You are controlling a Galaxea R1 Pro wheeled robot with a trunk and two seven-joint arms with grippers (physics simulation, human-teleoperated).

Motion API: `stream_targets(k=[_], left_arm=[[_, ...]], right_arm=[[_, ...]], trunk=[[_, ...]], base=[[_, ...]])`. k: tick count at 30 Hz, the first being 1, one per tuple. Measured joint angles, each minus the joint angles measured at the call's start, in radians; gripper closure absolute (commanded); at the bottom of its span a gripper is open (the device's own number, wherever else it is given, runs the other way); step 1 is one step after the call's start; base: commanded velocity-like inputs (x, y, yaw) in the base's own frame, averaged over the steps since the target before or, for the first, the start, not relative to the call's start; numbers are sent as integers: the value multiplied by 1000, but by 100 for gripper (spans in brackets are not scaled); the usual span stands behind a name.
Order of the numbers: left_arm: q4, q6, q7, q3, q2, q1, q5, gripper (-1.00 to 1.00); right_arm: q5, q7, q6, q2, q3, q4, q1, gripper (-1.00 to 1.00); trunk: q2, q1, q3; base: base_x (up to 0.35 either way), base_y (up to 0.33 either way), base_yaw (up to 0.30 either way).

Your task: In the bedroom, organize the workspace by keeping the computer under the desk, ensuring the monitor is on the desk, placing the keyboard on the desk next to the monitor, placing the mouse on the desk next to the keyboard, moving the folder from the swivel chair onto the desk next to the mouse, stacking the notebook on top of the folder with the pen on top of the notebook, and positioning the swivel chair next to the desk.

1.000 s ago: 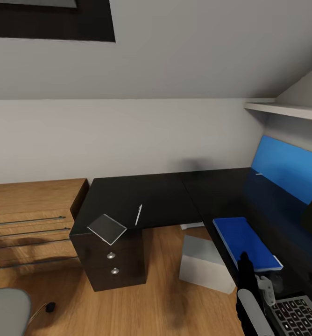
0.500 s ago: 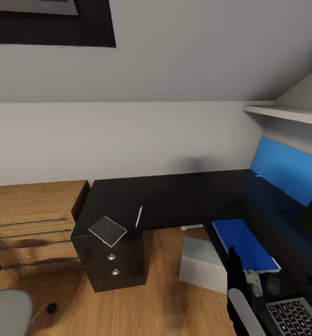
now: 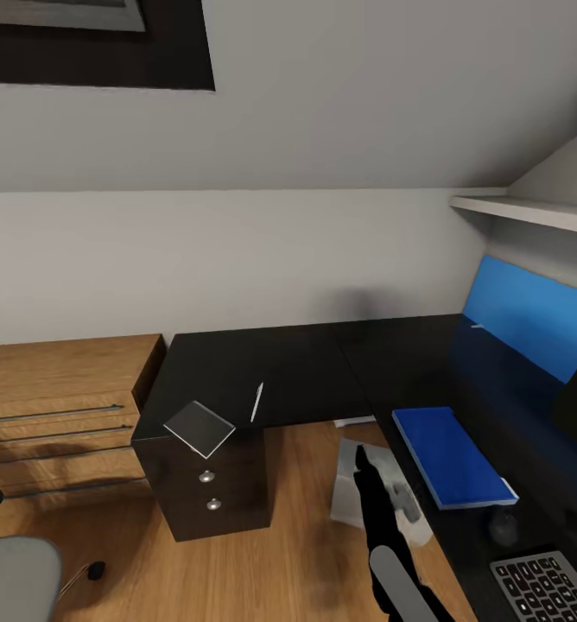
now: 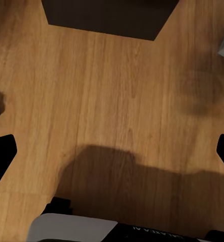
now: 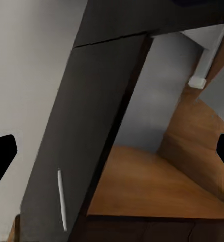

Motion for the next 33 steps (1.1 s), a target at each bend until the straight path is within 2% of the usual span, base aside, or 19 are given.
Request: stream_targets(k=[2,4,5,6,9,11,13,14,17,21,29,33], left_arm=[[0,-1,0,0,0,0,0,-100],[0,-1,0,2,1,0,1,-100],[0,-1,0,2,1,0,1,-100],[0,0,0,2,2,0,1,-100],[0,0,-1,2,3,0,1,-100],[0,1,-2,3,4,0,1,-100],[0,1,-3,3,4,0,1,-100],[0,1,-4,3,4,0,1,-100],[0,1,-5,3,4,0,2,-100],[0,2,-6,3,2,0,2,-100],[1,2,-6,1,0,0,0,-100],[1,2,-6,1,0,0,0,-100]], right_arm=[[25,0,1,0,49,8,0,-100],[78,0,1,2,98,36,0,-100],[95,-1,1,2,107,47,0,-100],[131,-1,0,4,119,71,0,-100],[216,-1,0,7,133,128,-1,-100],[306,-1,0,11,139,185,-1,-100],[349,-1,-1,14,141,219,-1,-100],[385,0,-2,17,142,255,-1,-100],[436,2,-3,23,144,320,0,-100],[467,5,-4,30,148,415,0,-100],[497,11,-5,35,155,597,-1,-100],[512,12,-29,34,157,640,-1,-100]], trunk=[[0,0,0],[0,0,0],[0,0,0],[0,0,0],[0,0,0],[0,0,0],[0,0,0],[0,0,0],[0,0,0],[0,0,0],[0,0,0],[0,0,0]], base=[[-95,49,0],[-192,130,0],[-161,197,0],[-129,224,0],[-64,278,0],[-24,311,0],[-14,319,0],[-9,324,0],[-5,327,0],[-1,290,0],[0,49,0],[0,6,0]])
